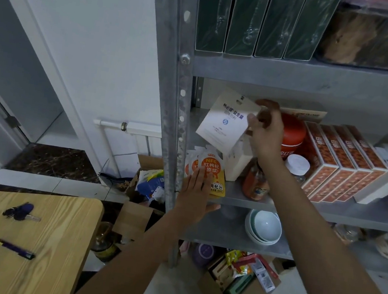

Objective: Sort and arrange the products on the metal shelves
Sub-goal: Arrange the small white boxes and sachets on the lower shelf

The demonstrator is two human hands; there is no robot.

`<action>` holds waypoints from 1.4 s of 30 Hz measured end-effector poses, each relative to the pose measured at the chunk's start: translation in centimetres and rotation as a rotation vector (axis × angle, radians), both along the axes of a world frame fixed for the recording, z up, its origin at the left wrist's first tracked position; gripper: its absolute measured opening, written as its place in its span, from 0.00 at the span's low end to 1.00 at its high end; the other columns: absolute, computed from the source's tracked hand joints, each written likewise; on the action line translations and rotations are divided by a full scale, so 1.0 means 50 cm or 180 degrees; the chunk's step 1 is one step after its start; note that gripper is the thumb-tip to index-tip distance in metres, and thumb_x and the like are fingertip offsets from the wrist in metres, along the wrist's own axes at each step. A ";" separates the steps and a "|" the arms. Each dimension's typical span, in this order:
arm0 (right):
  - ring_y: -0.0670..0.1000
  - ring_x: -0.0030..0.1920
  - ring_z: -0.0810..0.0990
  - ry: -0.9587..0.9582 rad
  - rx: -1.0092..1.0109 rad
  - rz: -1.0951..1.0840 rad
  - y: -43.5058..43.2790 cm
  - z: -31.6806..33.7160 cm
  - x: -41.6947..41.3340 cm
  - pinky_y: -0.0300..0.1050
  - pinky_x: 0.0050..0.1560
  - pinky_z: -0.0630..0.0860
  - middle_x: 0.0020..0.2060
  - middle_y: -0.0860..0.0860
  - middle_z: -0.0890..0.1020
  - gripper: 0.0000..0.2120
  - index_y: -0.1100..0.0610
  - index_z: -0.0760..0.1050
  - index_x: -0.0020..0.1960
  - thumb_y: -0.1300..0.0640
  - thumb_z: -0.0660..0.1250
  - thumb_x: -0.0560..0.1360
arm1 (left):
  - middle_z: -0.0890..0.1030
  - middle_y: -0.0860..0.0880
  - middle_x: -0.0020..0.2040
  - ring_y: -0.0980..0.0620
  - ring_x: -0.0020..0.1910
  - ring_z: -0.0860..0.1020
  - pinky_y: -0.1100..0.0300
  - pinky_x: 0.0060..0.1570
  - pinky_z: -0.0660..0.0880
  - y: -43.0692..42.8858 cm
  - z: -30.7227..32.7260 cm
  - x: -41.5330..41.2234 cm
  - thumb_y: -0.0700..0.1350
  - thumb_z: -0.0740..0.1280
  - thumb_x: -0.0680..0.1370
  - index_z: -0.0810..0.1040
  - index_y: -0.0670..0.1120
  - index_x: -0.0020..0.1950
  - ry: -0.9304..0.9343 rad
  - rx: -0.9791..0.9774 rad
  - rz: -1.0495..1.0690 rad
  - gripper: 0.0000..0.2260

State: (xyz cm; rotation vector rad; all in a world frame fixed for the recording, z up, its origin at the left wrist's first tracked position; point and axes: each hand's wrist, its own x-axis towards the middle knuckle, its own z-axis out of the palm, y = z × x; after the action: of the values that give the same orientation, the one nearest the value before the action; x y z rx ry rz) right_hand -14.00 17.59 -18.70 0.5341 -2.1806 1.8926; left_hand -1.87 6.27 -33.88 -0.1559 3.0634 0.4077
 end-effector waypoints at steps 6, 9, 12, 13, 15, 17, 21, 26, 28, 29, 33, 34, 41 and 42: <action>0.40 0.36 0.82 -0.0460 -0.0599 0.0077 0.078 -0.006 0.067 0.44 0.37 0.80 0.30 0.38 0.79 0.12 0.51 0.75 0.52 0.67 0.64 0.78 | 0.62 0.46 0.76 0.47 0.72 0.67 0.47 0.65 0.72 0.010 0.058 0.021 0.43 0.73 0.74 0.54 0.48 0.79 0.1001 0.3230 0.0659 0.39; 0.41 0.38 0.84 -0.0760 -0.0749 0.0102 0.097 -0.024 0.090 0.38 0.34 0.79 0.32 0.41 0.82 0.09 0.52 0.75 0.50 0.66 0.64 0.78 | 0.75 0.50 0.66 0.55 0.61 0.79 0.55 0.52 0.80 0.020 0.103 0.048 0.35 0.75 0.69 0.53 0.48 0.78 0.1235 0.4638 0.0594 0.44; 0.42 0.39 0.84 -0.0913 -0.0783 0.0167 0.106 -0.035 0.105 0.36 0.33 0.78 0.32 0.42 0.82 0.09 0.52 0.75 0.49 0.66 0.65 0.77 | 0.83 0.54 0.55 0.55 0.55 0.82 0.58 0.45 0.81 0.031 0.138 0.065 0.32 0.73 0.70 0.59 0.52 0.75 0.1342 0.4917 0.0665 0.39; 0.42 0.39 0.84 -0.0940 -0.0768 0.0227 0.107 -0.038 0.109 0.36 0.33 0.78 0.32 0.41 0.82 0.10 0.51 0.75 0.49 0.66 0.65 0.77 | 0.83 0.53 0.54 0.52 0.55 0.82 0.57 0.44 0.81 0.033 0.148 0.071 0.32 0.72 0.72 0.62 0.50 0.74 0.1378 0.4937 0.0734 0.35; 0.42 0.41 0.84 -0.0990 -0.0642 0.0333 0.107 -0.043 0.115 0.35 0.35 0.78 0.34 0.41 0.83 0.10 0.50 0.74 0.49 0.66 0.65 0.78 | 0.82 0.48 0.56 0.46 0.57 0.81 0.53 0.45 0.83 0.036 0.161 0.080 0.33 0.69 0.75 0.68 0.47 0.71 0.1393 0.4878 0.0803 0.26; 0.45 0.45 0.84 -0.1068 -0.0664 0.0339 0.105 -0.048 0.118 0.40 0.40 0.80 0.41 0.43 0.84 0.09 0.51 0.73 0.48 0.64 0.67 0.77 | 0.81 0.43 0.59 0.43 0.58 0.81 0.50 0.46 0.83 0.037 0.167 0.090 0.32 0.67 0.75 0.69 0.44 0.71 0.1346 0.4839 0.0880 0.25; 0.54 0.54 0.82 -0.1114 -0.0747 0.0324 0.100 -0.053 0.122 0.49 0.51 0.80 0.51 0.47 0.83 0.08 0.52 0.80 0.48 0.64 0.69 0.76 | 0.83 0.45 0.58 0.45 0.56 0.82 0.50 0.46 0.83 0.040 0.163 0.113 0.33 0.68 0.75 0.70 0.45 0.72 0.1266 0.4734 0.0925 0.25; 0.54 0.50 0.83 -0.1453 -0.0881 0.0201 0.100 -0.065 0.125 0.52 0.53 0.80 0.48 0.51 0.85 0.07 0.55 0.83 0.49 0.65 0.70 0.74 | 0.86 0.55 0.48 0.50 0.50 0.84 0.57 0.39 0.83 0.048 0.165 0.135 0.33 0.71 0.73 0.74 0.50 0.66 0.1251 0.4695 0.1071 0.23; 0.54 0.47 0.84 -0.1712 -0.0842 0.0161 0.100 -0.072 0.123 0.50 0.45 0.80 0.46 0.52 0.85 0.06 0.56 0.83 0.50 0.63 0.71 0.74 | 0.86 0.57 0.47 0.52 0.49 0.84 0.59 0.38 0.82 0.050 0.174 0.141 0.35 0.72 0.72 0.74 0.45 0.68 0.1275 0.4619 0.1024 0.25; 0.52 0.44 0.84 -0.1858 -0.0795 0.0153 0.099 -0.076 0.123 0.48 0.40 0.80 0.44 0.52 0.85 0.06 0.55 0.83 0.49 0.61 0.71 0.74 | 0.85 0.58 0.48 0.53 0.50 0.84 0.59 0.38 0.82 0.052 0.180 0.142 0.38 0.74 0.70 0.73 0.47 0.68 0.1265 0.4565 0.0902 0.27; 0.54 0.42 0.85 -0.2383 -0.0873 0.0131 0.091 -0.084 0.124 0.50 0.42 0.82 0.42 0.53 0.86 0.02 0.54 0.83 0.45 0.59 0.73 0.73 | 0.81 0.55 0.60 0.55 0.60 0.79 0.55 0.49 0.82 0.056 0.205 0.144 0.44 0.78 0.66 0.68 0.50 0.72 0.1187 0.4183 0.0457 0.37; 0.54 0.41 0.85 -0.2467 -0.0916 0.0140 0.090 -0.083 0.124 0.51 0.42 0.82 0.41 0.53 0.86 0.02 0.55 0.82 0.45 0.59 0.73 0.73 | 0.79 0.53 0.62 0.54 0.62 0.78 0.53 0.52 0.81 0.056 0.209 0.145 0.45 0.77 0.65 0.67 0.47 0.74 0.1168 0.4135 0.0416 0.38; 0.53 0.34 0.85 -0.3017 -0.1069 0.0347 0.091 -0.075 0.123 0.46 0.34 0.80 0.37 0.55 0.85 0.08 0.59 0.77 0.45 0.58 0.75 0.71 | 0.77 0.52 0.64 0.56 0.62 0.78 0.56 0.54 0.80 0.059 0.232 0.148 0.45 0.75 0.66 0.64 0.44 0.76 0.1051 0.4042 0.0163 0.40; 0.53 0.34 0.85 -0.3193 -0.1095 0.0411 0.090 -0.075 0.126 0.46 0.33 0.80 0.37 0.55 0.85 0.09 0.60 0.77 0.47 0.58 0.74 0.71 | 0.78 0.51 0.64 0.56 0.61 0.78 0.56 0.54 0.80 0.060 0.235 0.147 0.46 0.75 0.66 0.65 0.44 0.75 0.1083 0.4028 0.0176 0.40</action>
State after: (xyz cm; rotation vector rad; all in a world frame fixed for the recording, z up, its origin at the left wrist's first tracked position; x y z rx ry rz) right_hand -7.72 22.06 -22.44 -0.4698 -2.1865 2.9455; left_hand 5.48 9.28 -22.13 -0.1037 2.4023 2.3543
